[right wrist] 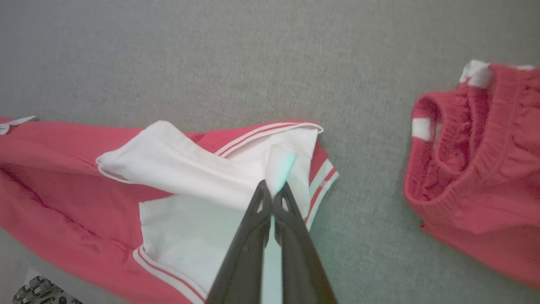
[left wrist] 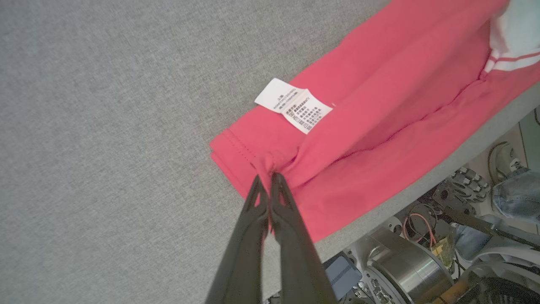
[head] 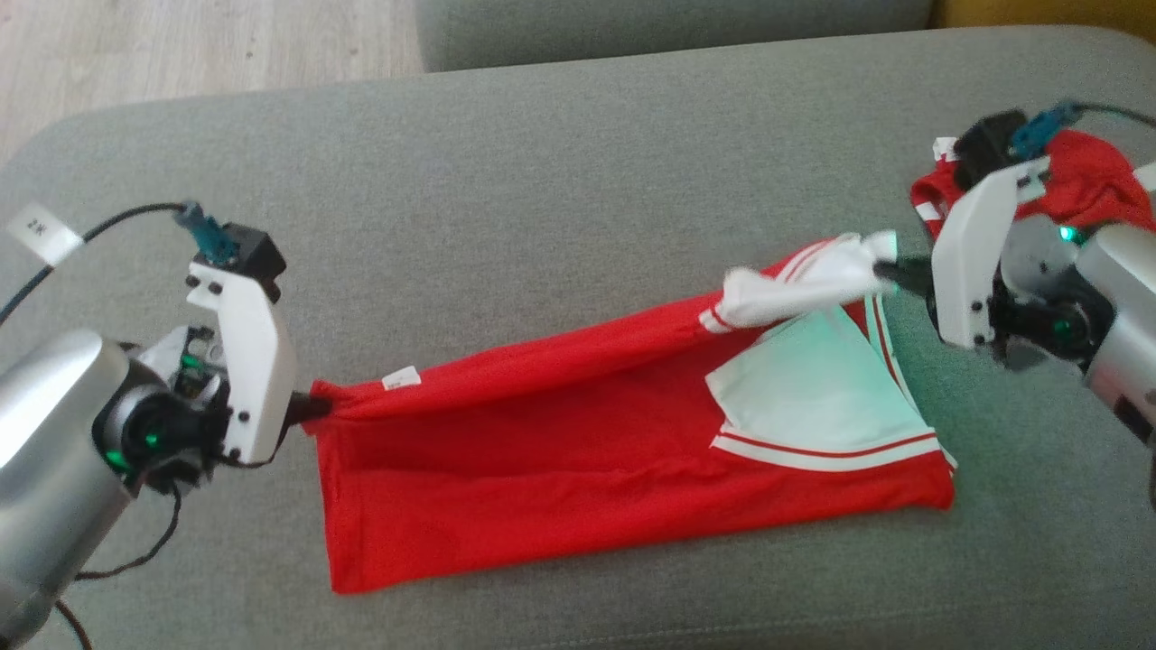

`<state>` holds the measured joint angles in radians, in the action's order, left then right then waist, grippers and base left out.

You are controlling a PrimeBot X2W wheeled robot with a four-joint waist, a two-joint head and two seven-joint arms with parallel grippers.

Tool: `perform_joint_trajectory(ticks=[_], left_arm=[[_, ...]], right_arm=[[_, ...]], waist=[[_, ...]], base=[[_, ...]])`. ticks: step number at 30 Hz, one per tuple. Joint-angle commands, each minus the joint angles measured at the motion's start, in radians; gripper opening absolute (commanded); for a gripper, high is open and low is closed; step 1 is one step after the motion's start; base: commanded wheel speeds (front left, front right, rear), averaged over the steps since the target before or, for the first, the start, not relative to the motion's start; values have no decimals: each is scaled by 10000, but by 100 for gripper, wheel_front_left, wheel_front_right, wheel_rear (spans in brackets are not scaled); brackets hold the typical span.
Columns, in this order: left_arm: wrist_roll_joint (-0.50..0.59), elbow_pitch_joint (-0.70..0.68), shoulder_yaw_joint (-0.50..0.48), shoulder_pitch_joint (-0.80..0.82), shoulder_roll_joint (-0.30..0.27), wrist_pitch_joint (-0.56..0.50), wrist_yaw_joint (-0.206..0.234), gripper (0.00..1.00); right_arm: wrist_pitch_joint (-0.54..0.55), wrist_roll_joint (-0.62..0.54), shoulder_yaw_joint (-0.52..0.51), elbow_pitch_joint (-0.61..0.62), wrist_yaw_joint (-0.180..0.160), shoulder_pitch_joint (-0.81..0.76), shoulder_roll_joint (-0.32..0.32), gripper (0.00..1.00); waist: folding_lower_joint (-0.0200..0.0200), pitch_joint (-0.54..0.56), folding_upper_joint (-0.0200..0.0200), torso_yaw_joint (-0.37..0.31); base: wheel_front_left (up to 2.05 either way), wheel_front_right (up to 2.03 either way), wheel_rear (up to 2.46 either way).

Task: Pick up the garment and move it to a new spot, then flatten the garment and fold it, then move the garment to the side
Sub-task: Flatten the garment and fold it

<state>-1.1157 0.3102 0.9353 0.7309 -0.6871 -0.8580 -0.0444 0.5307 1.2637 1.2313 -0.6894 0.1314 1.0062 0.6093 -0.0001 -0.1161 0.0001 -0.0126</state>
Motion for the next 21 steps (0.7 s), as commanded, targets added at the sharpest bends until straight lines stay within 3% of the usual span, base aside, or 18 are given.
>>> perform_joint_trajectory(ticks=[1, 13, 14, 15, 18, 20, 21], left_arm=[[-52, -315, -469, 311, -616, -43, 95, 0], [143, -163, -219, -68, -624, 113, 192, 0], [159, -120, -203, -72, -593, 139, 180, 0], [188, -74, -184, -74, -563, 172, 168, 0], [264, 90, -120, -105, -448, 295, 127, 1], [277, 196, -65, -153, -383, 335, 71, 65], [276, 248, -46, -174, -356, 350, 46, 100]], right_arm=[[298, 164, -11, 128, -7, -172, 283, 0], [1321, 799, 167, 33, -7, -826, 240, 0], [1386, 838, 175, 12, -7, -873, 219, 2], [1454, 882, 182, -3, -7, -923, 198, 14], [1563, 946, 207, 2, -7, -1059, 142, 33], [1618, 1024, 218, 32, -7, -1167, 104, 100], [1674, 1063, 226, 49, -7, -1227, 93, 100]], waist=[[1, 83, -1, -44], [1, 102, -1, -73], [1, 96, -1, -74], [1, 91, -1, -74], [1, 109, -1, -77], [1, 144, -1, -83], [1, 179, -1, -87]], base=[[0, 0, 0], [0, 0, 0], [0, 0, 0], [0, 0, 0], [0, 0, 0], [0, 0, 0], [0, 0, 0]])
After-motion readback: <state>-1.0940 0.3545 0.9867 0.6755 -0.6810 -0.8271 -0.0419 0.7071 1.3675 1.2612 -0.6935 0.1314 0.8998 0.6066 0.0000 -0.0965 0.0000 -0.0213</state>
